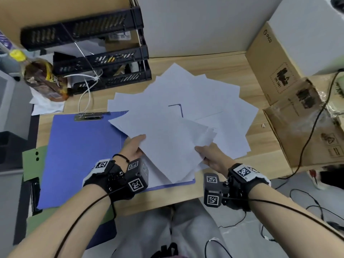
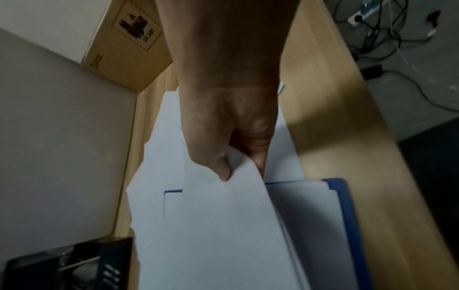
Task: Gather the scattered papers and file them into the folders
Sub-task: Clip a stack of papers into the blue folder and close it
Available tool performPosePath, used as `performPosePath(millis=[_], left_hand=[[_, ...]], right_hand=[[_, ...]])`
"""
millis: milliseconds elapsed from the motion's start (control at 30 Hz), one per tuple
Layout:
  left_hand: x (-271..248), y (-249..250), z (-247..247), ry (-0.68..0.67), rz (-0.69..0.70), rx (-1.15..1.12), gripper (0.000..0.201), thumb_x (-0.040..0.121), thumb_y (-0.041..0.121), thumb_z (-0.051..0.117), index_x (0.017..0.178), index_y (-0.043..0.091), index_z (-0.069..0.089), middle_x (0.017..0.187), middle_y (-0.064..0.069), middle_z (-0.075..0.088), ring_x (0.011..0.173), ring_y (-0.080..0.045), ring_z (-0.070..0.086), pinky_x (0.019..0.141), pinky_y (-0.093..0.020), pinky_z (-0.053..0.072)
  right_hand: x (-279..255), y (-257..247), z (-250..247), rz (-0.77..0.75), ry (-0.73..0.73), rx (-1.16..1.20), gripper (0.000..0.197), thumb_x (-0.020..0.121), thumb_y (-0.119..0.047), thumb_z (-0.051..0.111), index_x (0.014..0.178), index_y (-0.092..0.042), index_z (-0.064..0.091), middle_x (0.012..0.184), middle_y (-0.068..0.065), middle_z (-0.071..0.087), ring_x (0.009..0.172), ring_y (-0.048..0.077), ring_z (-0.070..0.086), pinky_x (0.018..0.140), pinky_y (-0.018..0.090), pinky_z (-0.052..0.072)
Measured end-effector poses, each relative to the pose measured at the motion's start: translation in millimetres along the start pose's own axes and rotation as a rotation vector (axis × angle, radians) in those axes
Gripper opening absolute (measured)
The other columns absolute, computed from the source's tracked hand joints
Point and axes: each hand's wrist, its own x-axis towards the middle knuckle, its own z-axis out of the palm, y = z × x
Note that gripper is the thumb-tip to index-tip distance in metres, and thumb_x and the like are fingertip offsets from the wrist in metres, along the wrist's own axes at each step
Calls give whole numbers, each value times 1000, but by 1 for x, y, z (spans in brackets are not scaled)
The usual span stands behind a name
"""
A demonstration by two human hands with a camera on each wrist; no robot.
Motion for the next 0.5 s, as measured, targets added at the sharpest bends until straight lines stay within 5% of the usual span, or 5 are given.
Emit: performPosePath(millis=[67, 200, 300, 400, 500], left_hand=[[5, -3, -1, 84, 39, 95, 40, 94, 7, 58, 130, -7, 49, 121, -16, 62, 75, -24, 64, 46, -23, 52], [-3, 9, -8, 81, 241, 232, 27, 95, 7, 55, 122, 8, 56, 121, -9, 61, 99, -25, 59, 83, -34, 47], [-10, 26, -25, -58, 249, 348, 26, 93, 17, 61, 118, 8, 59, 119, -6, 65, 100, -26, 65, 93, -40, 50], [-20, 40, -33, -214, 257, 367, 29, 90, 17, 64, 118, 10, 63, 116, -9, 70, 105, -27, 67, 96, -42, 50], [-36, 59, -28, -313, 330, 314, 39, 80, 20, 72, 117, 12, 64, 116, -5, 71, 105, -21, 68, 90, -33, 53]], right_hand=[[-4, 4, 1, -1, -87, -19, 20, 93, -3, 57, 112, -10, 59, 99, 6, 70, 87, 20, 67, 69, 28, 59], [-3, 1, -6, -47, -80, -101, 27, 93, -18, 61, 119, -12, 60, 104, 7, 71, 82, 18, 67, 61, 26, 52], [1, -11, -9, -109, 4, -90, 35, 94, -28, 63, 126, -17, 56, 121, 9, 63, 97, 20, 60, 78, 28, 46], [-8, -32, 2, -195, -164, -159, 50, 91, -28, 68, 135, -18, 48, 129, 1, 63, 116, 17, 60, 88, 23, 47], [-20, -55, 22, -299, -282, -185, 40, 91, -20, 67, 129, -15, 57, 123, 2, 70, 114, 22, 66, 99, 39, 52]])
